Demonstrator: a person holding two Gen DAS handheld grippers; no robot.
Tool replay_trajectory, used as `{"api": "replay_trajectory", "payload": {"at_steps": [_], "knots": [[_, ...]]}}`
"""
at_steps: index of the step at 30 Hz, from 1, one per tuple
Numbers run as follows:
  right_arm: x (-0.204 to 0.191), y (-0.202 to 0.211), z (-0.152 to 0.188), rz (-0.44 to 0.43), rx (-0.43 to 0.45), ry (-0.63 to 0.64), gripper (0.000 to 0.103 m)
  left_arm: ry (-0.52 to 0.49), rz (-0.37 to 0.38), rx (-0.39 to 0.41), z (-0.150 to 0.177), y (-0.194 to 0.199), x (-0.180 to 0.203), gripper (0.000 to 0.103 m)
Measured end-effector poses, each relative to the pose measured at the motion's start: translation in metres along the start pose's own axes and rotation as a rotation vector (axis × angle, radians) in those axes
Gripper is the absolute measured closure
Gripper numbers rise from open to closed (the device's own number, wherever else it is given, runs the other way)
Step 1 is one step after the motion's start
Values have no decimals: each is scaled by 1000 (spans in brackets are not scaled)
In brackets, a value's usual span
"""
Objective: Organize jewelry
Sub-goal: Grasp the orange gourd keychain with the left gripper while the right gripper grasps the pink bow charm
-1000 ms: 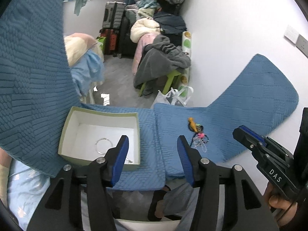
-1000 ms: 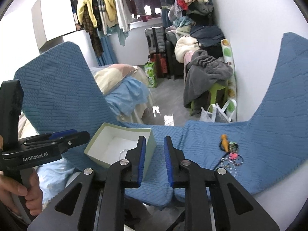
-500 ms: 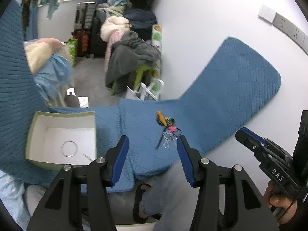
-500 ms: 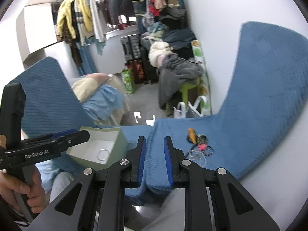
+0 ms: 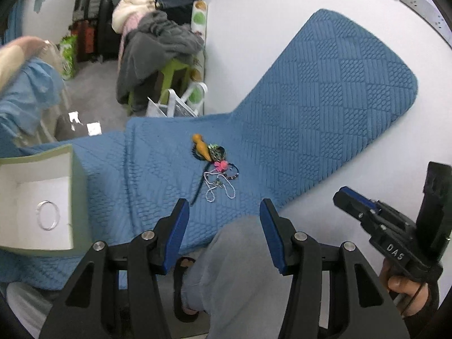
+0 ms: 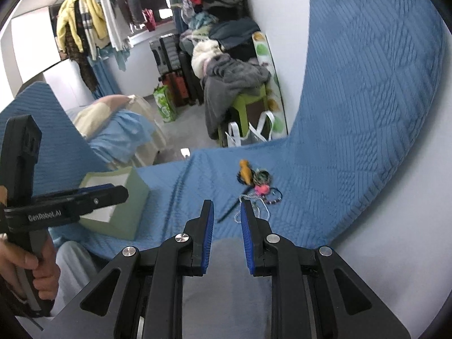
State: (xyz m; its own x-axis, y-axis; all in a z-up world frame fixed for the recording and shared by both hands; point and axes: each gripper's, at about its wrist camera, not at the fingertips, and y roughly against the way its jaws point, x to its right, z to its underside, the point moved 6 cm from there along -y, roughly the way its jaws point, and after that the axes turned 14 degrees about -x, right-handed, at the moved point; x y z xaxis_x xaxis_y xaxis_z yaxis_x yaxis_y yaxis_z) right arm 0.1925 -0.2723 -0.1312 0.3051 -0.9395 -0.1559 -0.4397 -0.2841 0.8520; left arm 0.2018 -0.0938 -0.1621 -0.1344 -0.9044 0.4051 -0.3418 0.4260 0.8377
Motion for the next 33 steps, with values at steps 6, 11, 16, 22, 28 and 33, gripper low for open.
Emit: {"api": "replay_trajectory", "payload": {"at_steps": [6,11,16,22,28,33], "knots": [[35,-51,-1,-18,-88,-3,83,-9,30,-84,-18,-56,-2,55],[56,-96,-14,-33,-140,-2,83,2,28,-150,-32,-100,-9,56],[72,-140,-31,-59,-179,-15,83,57,52,-176,-51,-132,-25,56],[82,-185,-50,-80,-228,-10,83,114,66,-179,-82,-168,-43,56],[94,-231,-59,-94,-298,4,82,133,66,-188,-110,-209,-52,56],[102,-266,-61,-104,-361,7,76,144,78,-199,-125,-237,-55,56]]}}
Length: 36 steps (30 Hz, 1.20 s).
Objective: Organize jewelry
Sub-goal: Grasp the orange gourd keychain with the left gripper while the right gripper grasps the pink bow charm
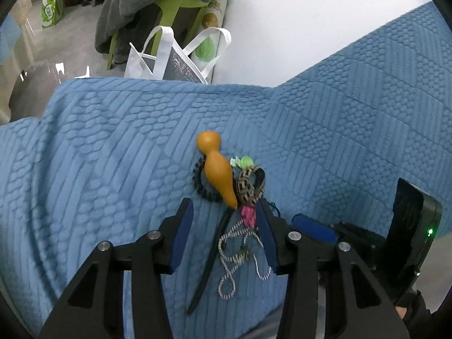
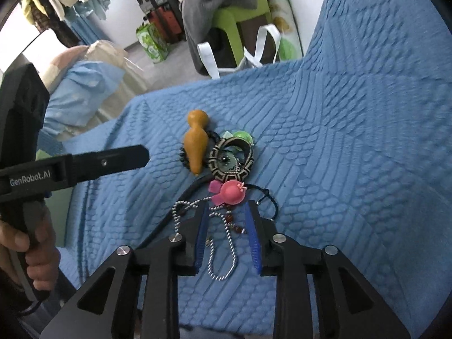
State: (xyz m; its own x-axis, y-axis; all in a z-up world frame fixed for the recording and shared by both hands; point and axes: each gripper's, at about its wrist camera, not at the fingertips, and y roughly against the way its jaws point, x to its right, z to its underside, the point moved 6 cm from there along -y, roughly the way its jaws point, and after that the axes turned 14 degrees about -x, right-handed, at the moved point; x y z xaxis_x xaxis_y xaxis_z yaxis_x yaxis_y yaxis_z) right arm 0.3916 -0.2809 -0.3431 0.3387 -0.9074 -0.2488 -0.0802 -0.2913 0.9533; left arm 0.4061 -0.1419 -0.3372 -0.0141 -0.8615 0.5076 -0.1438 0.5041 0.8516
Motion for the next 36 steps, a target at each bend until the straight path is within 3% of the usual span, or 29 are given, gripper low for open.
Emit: {"api": "replay_trajectory", "payload": {"at_steps": [9,15,22,26,36], "knots": [[4,-30,-15,11,-69,40,76,7,18,-16,-23,-26,-4,58],[1,-32,-20,52,-62,86,80,-2,10,-20,-29,-36,-5,58],[4,-18,-17,62,-35,58,80,-12,0,-10,-34,-42,-5,65],[6,-9,-11,73,-25,45,80,-31,-22,-5,-39,-46,-2,75],[9,22,6,135,21,-9,80,-49,-22,-13,-18,-30,7,75]]}}
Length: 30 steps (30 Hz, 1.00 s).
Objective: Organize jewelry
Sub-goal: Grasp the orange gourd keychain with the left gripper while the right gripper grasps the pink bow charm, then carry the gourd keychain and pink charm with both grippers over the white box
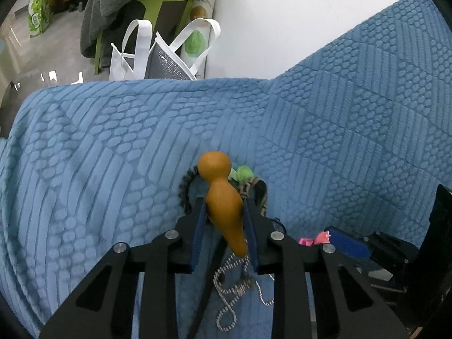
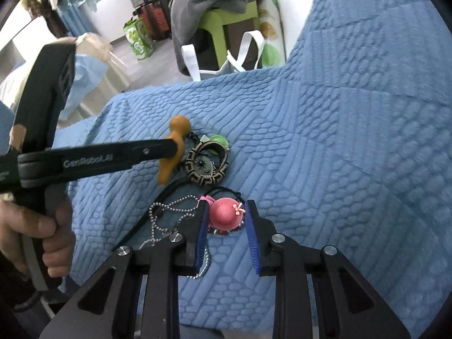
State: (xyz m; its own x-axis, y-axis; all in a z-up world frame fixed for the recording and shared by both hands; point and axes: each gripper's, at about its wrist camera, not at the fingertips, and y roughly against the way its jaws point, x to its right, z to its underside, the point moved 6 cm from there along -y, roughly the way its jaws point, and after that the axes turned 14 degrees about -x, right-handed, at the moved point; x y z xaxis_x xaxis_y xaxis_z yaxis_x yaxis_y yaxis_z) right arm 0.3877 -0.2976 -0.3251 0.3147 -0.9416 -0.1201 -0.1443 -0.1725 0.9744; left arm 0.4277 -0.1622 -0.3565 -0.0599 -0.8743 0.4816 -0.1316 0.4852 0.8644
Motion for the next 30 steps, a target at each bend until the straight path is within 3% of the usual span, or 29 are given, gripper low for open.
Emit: {"api": "replay_trajectory", "payload": {"at_steps": [9,17,30], "knots": [[-5,25,21,-19,24,-53,80,22,-39,4,31,25,1,75],[-16,42,45,-5,35,-78,80,43,-120,1,64,51,-2,75],[-45,70,81,17,82,-82,80,14,-145,62,114,104,5,77]]}}
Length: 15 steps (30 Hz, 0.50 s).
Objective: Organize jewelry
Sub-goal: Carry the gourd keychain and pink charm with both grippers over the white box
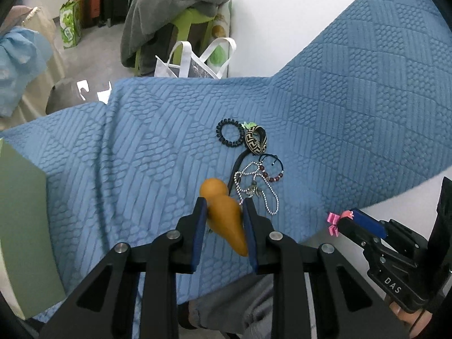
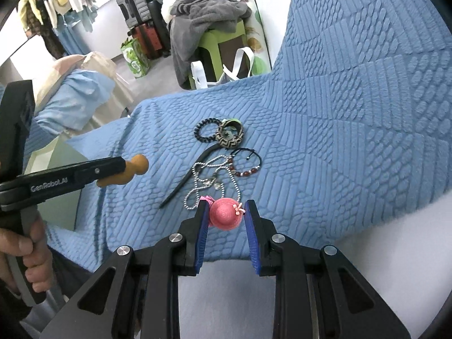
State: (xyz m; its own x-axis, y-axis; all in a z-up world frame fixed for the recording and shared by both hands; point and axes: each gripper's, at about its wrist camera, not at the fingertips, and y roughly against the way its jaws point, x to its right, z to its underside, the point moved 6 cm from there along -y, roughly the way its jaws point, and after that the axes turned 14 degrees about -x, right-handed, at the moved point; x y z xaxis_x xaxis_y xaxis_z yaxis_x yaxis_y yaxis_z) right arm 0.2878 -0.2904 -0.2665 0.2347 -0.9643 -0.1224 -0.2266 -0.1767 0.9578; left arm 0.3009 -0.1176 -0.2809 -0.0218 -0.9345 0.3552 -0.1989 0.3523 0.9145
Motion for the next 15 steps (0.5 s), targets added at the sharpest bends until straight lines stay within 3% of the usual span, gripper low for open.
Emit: {"api": "replay_trajectory", "payload": {"at_steps": [8,15], "knots": [[-31,21,11,4,35,12,80,4,19,35,24,45,-10,77],[-66,58,5,1,85,47,80,17,-35,92,37,97,-28,77]]}}
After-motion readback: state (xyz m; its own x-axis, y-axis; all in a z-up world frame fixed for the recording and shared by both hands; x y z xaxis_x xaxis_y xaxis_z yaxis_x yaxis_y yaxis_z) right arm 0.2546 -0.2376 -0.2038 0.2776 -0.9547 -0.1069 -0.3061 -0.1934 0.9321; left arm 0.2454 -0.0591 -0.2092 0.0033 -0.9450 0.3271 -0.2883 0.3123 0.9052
